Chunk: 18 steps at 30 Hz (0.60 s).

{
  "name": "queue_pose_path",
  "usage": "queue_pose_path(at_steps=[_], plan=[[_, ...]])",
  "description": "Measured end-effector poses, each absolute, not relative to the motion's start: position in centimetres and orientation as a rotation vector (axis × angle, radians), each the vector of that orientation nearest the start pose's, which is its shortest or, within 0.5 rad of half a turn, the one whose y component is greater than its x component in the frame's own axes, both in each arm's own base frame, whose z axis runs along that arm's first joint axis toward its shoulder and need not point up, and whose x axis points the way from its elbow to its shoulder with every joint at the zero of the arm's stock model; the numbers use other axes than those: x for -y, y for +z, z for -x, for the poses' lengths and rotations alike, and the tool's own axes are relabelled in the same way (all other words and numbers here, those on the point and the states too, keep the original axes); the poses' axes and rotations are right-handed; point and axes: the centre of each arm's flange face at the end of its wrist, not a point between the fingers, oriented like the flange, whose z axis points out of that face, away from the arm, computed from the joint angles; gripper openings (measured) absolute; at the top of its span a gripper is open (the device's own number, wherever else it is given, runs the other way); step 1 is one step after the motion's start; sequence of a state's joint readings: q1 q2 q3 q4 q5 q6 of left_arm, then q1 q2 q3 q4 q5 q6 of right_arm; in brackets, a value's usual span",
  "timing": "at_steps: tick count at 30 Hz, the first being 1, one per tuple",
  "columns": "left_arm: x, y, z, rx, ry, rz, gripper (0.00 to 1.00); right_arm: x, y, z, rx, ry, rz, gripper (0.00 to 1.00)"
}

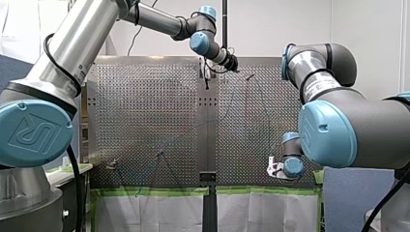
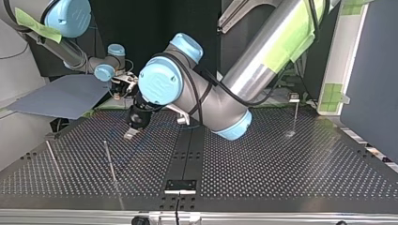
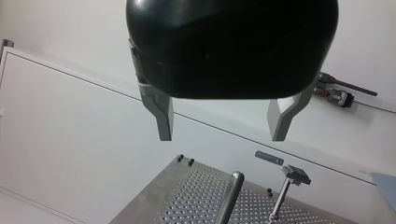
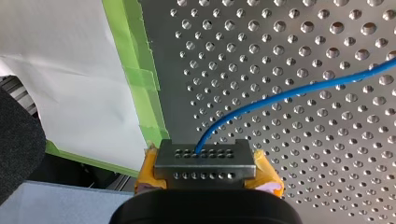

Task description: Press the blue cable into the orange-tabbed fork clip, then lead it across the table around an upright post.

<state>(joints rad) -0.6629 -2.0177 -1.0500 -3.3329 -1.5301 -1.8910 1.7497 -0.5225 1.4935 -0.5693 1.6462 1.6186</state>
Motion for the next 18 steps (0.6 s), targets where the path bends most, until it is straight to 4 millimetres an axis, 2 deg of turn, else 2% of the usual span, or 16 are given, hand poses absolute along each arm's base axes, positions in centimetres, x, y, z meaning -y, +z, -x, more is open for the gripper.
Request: queue_pose_path(at_steps=[18], plan=[[51.89,46.54,-43.33,-1.711,-0.761,-0.327,1.0,60.95,-7.92,-24.03,1.45,1.063,-1.574,0.02]])
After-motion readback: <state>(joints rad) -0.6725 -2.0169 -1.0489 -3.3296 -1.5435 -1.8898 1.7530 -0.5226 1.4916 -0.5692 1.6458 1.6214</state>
